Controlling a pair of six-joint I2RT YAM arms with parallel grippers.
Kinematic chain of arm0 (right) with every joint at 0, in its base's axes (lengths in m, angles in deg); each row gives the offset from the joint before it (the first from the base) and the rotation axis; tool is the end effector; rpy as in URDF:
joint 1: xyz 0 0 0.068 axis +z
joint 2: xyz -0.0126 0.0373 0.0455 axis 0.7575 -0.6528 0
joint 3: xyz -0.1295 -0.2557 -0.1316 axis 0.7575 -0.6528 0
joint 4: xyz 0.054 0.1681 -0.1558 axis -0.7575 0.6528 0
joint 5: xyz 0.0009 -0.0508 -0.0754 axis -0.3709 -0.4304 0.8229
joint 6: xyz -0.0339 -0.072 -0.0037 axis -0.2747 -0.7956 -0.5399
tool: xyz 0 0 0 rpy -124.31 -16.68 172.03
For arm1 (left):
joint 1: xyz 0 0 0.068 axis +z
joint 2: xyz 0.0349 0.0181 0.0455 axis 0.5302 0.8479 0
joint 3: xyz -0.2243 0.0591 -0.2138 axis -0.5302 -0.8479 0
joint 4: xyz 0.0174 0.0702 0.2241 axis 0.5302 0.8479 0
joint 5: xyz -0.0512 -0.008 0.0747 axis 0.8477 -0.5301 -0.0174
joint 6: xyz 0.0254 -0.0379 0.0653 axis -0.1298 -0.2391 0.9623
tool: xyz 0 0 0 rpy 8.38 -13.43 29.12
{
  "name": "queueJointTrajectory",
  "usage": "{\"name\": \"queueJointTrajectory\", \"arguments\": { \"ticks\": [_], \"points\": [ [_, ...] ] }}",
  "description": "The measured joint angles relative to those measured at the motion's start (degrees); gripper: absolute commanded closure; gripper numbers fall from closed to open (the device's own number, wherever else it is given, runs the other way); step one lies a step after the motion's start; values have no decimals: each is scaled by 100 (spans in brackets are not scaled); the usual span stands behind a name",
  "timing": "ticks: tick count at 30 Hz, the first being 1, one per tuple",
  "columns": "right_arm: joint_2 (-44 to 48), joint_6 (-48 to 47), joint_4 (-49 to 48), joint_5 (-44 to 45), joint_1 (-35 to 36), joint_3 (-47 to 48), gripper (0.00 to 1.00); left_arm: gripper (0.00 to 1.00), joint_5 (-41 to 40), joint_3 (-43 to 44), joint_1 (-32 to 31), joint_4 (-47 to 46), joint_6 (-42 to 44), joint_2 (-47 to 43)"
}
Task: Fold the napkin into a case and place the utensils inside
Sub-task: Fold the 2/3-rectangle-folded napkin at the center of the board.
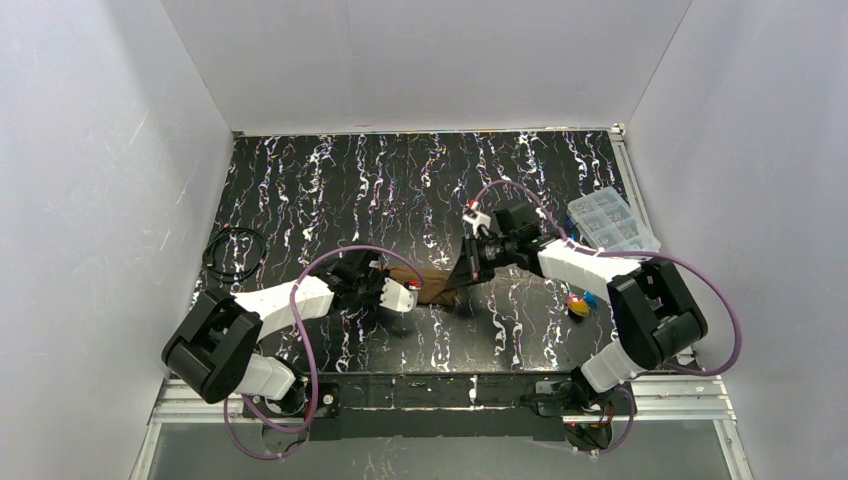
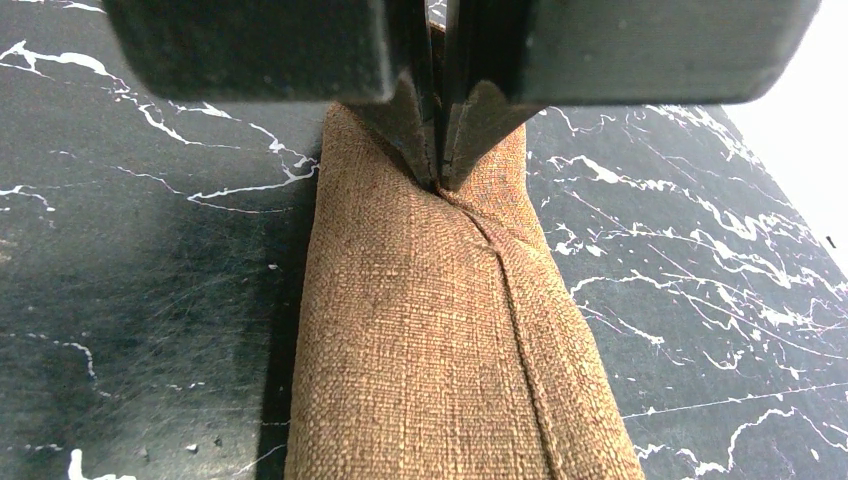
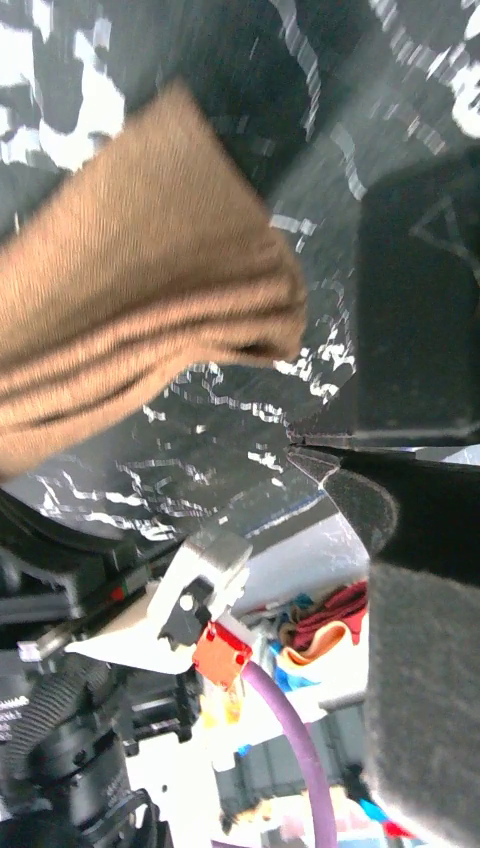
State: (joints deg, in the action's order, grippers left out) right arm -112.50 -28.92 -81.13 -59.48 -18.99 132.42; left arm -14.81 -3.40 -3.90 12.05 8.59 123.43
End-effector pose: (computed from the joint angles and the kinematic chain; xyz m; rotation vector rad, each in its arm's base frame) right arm 0.2368 0.1907 0.2421 -0.4194 2.4664 1.3248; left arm 0.2003 -0.1467 0.1907 1.9768 1.4596 0.2500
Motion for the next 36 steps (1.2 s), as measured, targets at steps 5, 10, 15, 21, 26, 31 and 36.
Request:
{"name": "queueJointTrajectory", "arguments": {
  "ticks": [5,10,15,21,26,31,36],
  "points": [
    [-396,337,-933,-382,501,-184,92,100,-20,11,-11,9,-13,11],
    [-994,313,-1370,-476,533,-125,94,100,-37,11,-20,13,-13,13],
    [-1829,-96,-1143,-365,498,374,95,100,-39,13,-22,11,-9,13],
    [-2402,-42,-1399,-564,363,570,98,100,-46,11,-22,4,13,13],
    [-2535,195,-1681,-721,238,555,99,100,-57,0,-22,-24,-13,13],
    [-2472,343,-1672,-490,345,595,99,100,-59,0,-22,-24,-42,13],
    [-2446,669,-2000,-72,743,763,98,100,-57,20,-22,7,-74,13]
  ]
}}
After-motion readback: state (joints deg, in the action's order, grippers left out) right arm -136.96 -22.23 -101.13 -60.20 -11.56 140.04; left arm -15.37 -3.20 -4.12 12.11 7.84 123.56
